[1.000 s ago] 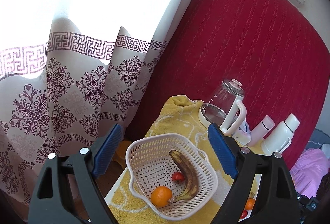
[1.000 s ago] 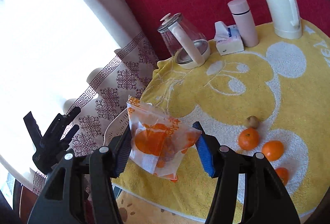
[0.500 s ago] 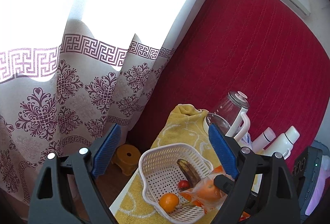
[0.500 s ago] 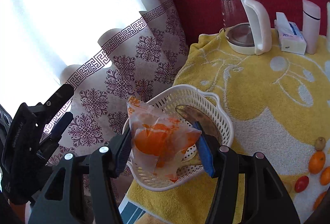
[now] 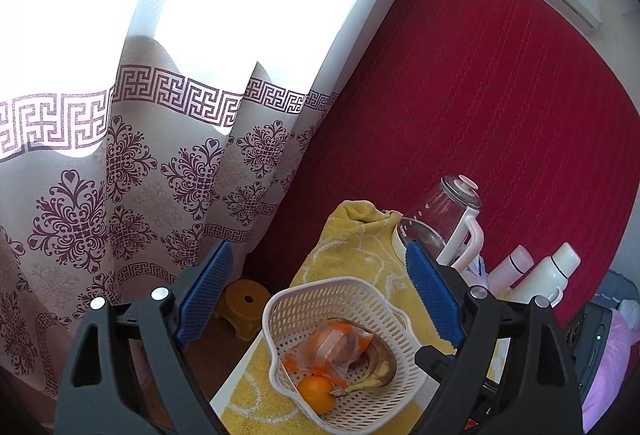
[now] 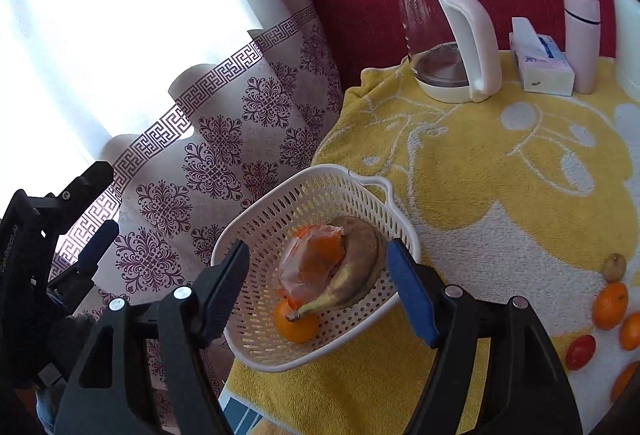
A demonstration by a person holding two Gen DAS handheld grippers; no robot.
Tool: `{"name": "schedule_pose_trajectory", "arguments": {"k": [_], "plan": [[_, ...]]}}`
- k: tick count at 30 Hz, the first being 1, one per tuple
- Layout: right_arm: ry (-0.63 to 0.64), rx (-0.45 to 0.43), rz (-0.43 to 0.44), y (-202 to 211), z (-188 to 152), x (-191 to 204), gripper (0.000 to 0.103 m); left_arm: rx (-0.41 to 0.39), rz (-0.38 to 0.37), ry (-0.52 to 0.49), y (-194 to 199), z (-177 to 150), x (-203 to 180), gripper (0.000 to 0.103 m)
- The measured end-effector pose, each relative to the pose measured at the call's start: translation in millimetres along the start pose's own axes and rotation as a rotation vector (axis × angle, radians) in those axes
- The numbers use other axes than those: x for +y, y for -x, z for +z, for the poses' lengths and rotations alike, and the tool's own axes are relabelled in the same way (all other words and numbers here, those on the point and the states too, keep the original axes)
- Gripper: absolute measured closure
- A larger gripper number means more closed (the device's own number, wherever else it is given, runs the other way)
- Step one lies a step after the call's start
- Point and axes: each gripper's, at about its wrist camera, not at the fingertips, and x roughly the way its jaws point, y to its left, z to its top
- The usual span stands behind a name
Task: Organize fruits
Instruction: 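Carry the bag of oranges into the white basket and open the right tool, then move the right tool back to the towel and grasp an orange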
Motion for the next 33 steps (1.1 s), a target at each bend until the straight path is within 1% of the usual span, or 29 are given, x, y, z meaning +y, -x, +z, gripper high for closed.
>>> {"name": "schedule_pose_trajectory", "arguments": {"k": [3, 6, 12, 16, 23, 33], "plan": [[-0.004, -0.004, -0.017, 5, -7, -7, 0.032, 0.004, -0.007, -0.015, -1, -3, -7, 0.013], [0.000, -0.008, -0.039, 10, -14, -14, 0.032, 0.005, -0.017, -0.033, -1, -5, -13, 0.010], [0.010, -0.027, -0.086, 27, -27, -31, 0.032, 0.012, -0.034, -0.067, -1, -10, -25, 0.009], [-0.014, -0.043, -0.116, 42, -34, -50, 0.032, 0.020, -0.044, -0.087, -3, -13, -34, 0.009], [-0.091, -0.083, -0.173, 78, -43, -97, 0.032, 0.033, -0.067, -0.130, -3, -22, -50, 0.008], [-0.242, -0.163, -0.280, 137, -58, -177, 0.032, 0.055, -0.086, -0.186, -5, -35, -72, 0.006]]}}
